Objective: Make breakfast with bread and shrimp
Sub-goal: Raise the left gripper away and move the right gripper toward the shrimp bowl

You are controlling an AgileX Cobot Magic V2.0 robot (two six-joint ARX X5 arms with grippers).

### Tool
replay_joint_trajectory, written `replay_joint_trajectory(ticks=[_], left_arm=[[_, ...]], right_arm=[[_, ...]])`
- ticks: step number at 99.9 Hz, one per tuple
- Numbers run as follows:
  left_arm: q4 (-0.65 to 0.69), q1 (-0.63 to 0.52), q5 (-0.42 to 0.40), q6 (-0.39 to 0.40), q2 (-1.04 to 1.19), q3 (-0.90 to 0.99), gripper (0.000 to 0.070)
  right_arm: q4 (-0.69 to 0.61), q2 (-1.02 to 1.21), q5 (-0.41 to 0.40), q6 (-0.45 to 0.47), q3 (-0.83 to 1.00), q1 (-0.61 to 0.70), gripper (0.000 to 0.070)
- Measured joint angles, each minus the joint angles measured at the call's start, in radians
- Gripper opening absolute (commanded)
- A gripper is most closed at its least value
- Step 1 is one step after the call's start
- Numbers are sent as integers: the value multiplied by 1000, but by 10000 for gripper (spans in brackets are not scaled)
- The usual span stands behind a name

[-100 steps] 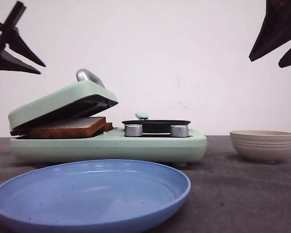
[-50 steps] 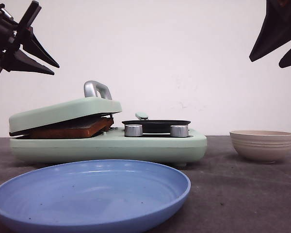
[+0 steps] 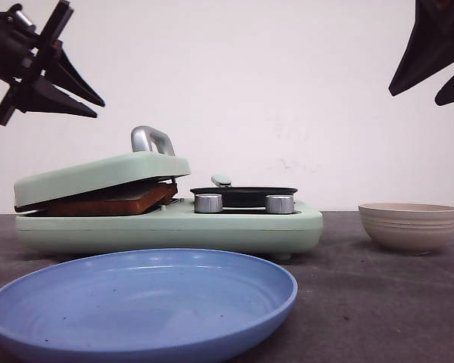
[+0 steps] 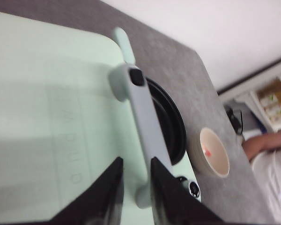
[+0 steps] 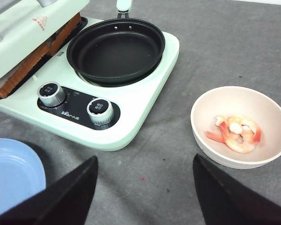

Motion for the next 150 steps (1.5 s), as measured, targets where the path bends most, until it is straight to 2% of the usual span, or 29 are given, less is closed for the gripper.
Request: replay_joint_trajectory(ticks=[13,31,57,59,85,111,150], left_arm=[[8,-17,-8,48,-18,0,10],[17,-26,-83,106,-123,0,10],[-29,-25,-252,189,-290,0,10],[-40,-25,-286,210,-327,0,10],[-99,-25,-388,288,-456,-21,10],[-109,-25,-423,321,-555,-111,10],[-118,-25,-467,325,-700,-266,10]], right_arm=[[0,0,0,-3,0,0,399],[4,0,0,-21,0,0,399],[8,0,0,-19,0,0,399],[14,0,0,-18,0,0,399],[78,0,0,6,0,0,398],[106,0,31,35,0,0,398],[119,0,64,59,0,0,398]])
